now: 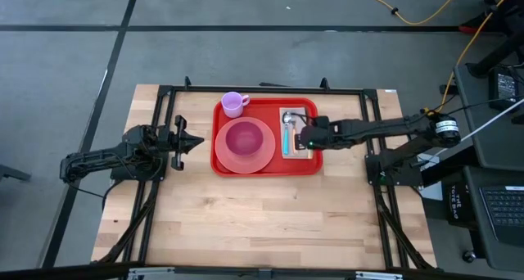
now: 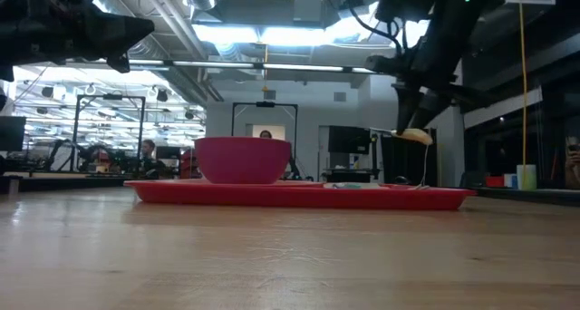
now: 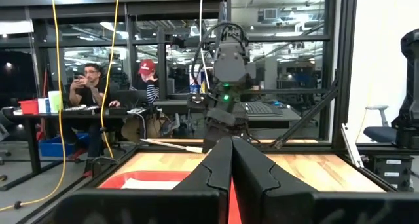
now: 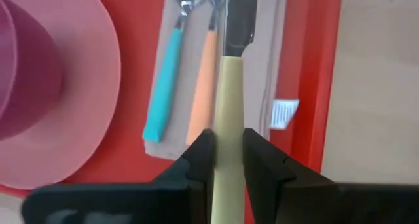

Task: Set up tray
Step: Put the yellow knife on top of the brown napkin on the right side of the orange fork

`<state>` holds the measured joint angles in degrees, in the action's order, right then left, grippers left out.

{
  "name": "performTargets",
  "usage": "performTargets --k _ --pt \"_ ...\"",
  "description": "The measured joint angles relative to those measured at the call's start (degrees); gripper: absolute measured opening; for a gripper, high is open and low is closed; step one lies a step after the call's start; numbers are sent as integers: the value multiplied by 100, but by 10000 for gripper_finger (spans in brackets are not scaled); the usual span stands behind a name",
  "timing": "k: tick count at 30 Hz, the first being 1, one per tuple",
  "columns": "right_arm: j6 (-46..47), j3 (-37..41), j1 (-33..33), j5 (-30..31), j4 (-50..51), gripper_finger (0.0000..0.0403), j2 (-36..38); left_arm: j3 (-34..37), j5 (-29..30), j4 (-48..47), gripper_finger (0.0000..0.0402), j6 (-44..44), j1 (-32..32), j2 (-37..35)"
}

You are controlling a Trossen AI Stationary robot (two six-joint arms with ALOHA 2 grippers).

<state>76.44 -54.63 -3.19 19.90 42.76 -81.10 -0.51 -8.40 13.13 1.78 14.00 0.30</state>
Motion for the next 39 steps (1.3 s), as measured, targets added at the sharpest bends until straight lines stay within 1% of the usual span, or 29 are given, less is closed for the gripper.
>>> performTargets --k 4,8,12,15,17,19,24,39 --pt "-340 -52 -162 -8 -97 61 -4 0 0 0 4 0 -2 0" --pt "-654 -486 -278 -18 147 61 -161 0 -2 -2 4 1 -2 0" --pt "-821 -1156 -429 -42 719 61 -507 0 -2 -3 4 1 0 0" --pt "-676 -1631 -532 -57 1416 61 -880 0 -2 -4 4 2 0 0" --pt "-587 -1861 -592 -184 1805 61 -1141 0 -2 -6 4 37 -2 0" --pt "-578 -2003 -649 -339 1874 61 -1377 0 -2 -9 4 53 -1 0" --pt "-620 -2112 -810 -616 1806 61 -1802 0 -4 -11 4 48 -2 0" --pt "-481 -2124 -1020 -749 1622 61 -2554 0 -4 -11 4 61 -2 0"
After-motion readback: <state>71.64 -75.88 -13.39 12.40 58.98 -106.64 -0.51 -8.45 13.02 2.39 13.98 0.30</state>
